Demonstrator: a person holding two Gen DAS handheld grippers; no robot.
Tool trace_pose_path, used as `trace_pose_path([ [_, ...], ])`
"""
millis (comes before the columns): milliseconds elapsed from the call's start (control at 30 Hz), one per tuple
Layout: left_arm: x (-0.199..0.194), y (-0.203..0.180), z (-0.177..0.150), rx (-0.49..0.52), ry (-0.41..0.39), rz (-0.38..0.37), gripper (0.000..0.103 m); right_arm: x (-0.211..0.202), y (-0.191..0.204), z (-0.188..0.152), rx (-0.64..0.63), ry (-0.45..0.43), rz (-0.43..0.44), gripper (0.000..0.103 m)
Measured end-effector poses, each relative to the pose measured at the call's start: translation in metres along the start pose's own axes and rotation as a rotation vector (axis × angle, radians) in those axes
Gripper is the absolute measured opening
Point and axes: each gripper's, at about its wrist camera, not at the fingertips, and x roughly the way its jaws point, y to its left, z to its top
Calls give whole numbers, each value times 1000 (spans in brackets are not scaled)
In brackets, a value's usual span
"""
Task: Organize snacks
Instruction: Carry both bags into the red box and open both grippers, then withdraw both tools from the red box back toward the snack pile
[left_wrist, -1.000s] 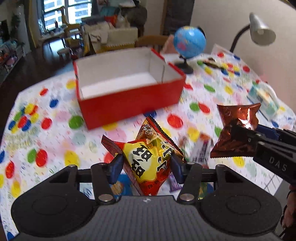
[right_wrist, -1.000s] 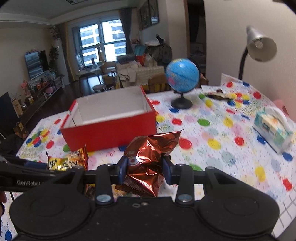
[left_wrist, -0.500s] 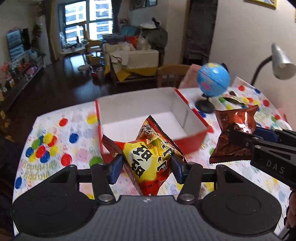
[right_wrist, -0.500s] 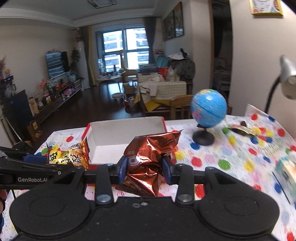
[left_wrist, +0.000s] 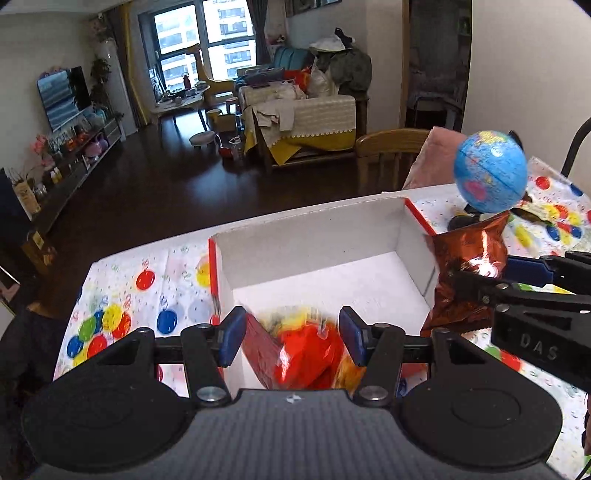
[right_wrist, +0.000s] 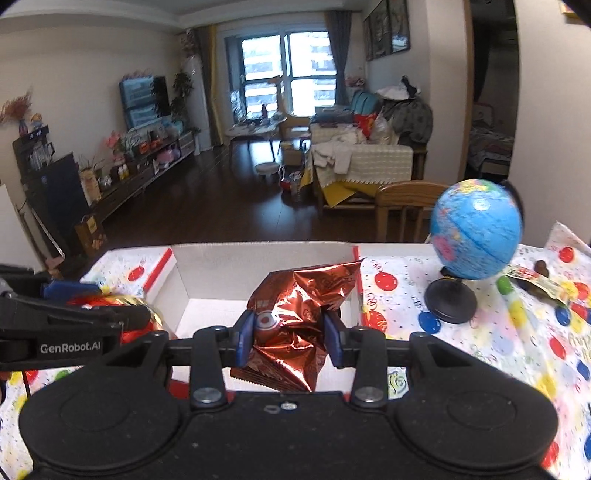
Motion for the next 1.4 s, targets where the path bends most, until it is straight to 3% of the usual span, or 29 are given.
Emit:
trace_pose_path([
  [267,53,-6,7,15,92,54,55,48,-5,-6,3,110,33,38],
  [467,72,-3,-3,-12,147,60,55,65,-5,-14,25,175,66,39],
  [600,78,-4,-8,-34,173,56,56,68,-5,-17,22,182,82,48],
  [800,73,-1,-12,-72,182,56,65,68,-12,-12,15,179,107,61],
  [1133,46,3,-11,-138,159,61,67,52,-16,-3,-32,152,145,78],
  [1300,24,4,-15,-143,132,39,68,29,-12,-4,-25,127,127,86],
  [1400,7,4,-20,-139,109,11,76,11,-10,-8,-10,102,97,91],
])
